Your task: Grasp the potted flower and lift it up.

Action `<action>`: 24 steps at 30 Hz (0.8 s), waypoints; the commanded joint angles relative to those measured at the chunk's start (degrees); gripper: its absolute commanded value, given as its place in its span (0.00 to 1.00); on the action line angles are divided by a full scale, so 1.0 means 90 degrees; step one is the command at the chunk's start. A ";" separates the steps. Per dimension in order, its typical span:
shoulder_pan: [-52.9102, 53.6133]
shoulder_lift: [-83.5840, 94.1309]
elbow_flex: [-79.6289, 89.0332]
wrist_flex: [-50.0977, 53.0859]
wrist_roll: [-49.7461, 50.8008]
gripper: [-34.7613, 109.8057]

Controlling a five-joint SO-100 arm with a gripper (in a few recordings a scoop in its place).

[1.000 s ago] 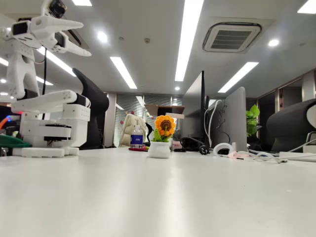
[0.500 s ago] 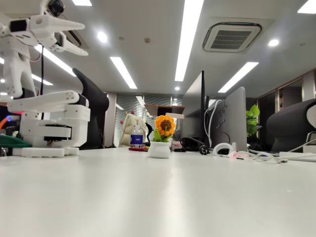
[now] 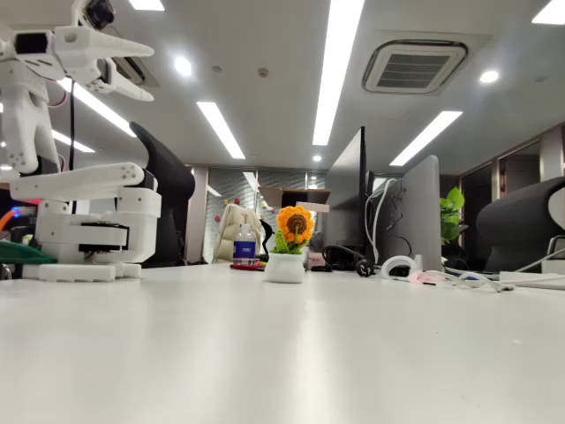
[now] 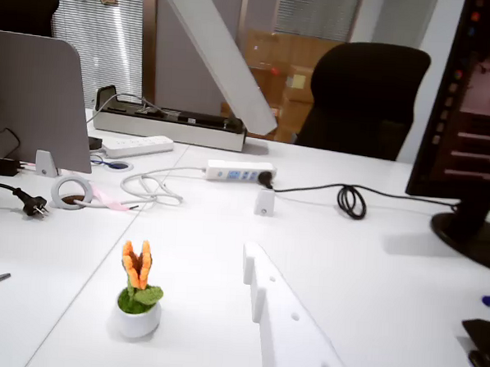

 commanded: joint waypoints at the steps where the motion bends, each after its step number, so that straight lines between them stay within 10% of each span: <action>1: -0.0078 0.0000 0.0273 -0.0098 -0.0010 0.63; 24: -0.0088 -0.3828 -0.0107 -0.0283 -0.0586 0.64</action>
